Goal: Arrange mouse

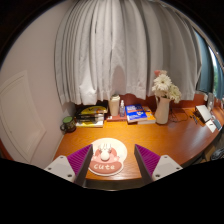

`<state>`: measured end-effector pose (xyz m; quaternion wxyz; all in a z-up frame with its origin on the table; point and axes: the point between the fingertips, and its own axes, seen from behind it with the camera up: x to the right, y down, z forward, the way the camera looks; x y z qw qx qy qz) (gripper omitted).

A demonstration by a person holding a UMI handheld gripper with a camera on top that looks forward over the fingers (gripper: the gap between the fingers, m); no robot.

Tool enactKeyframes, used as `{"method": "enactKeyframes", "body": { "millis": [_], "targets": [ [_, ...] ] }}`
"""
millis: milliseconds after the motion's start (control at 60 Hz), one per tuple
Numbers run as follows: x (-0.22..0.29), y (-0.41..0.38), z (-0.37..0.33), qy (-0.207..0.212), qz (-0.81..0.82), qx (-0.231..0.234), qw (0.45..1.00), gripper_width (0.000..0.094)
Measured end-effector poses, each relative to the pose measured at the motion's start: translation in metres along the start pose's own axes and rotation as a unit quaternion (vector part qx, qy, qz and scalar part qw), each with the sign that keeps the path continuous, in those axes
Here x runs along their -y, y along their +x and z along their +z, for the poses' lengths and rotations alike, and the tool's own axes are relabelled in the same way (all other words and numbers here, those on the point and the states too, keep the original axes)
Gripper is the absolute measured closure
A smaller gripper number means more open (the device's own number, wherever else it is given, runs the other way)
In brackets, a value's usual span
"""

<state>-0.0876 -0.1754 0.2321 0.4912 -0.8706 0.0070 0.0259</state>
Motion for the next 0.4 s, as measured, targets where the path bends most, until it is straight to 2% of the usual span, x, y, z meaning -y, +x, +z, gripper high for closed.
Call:
{"method": "enactKeyframes", "body": {
  "millis": [400],
  "targets": [
    [-0.022,0.040,-0.052,0.009,0.015,-0.020,1.000,0.0115]
  ]
}}
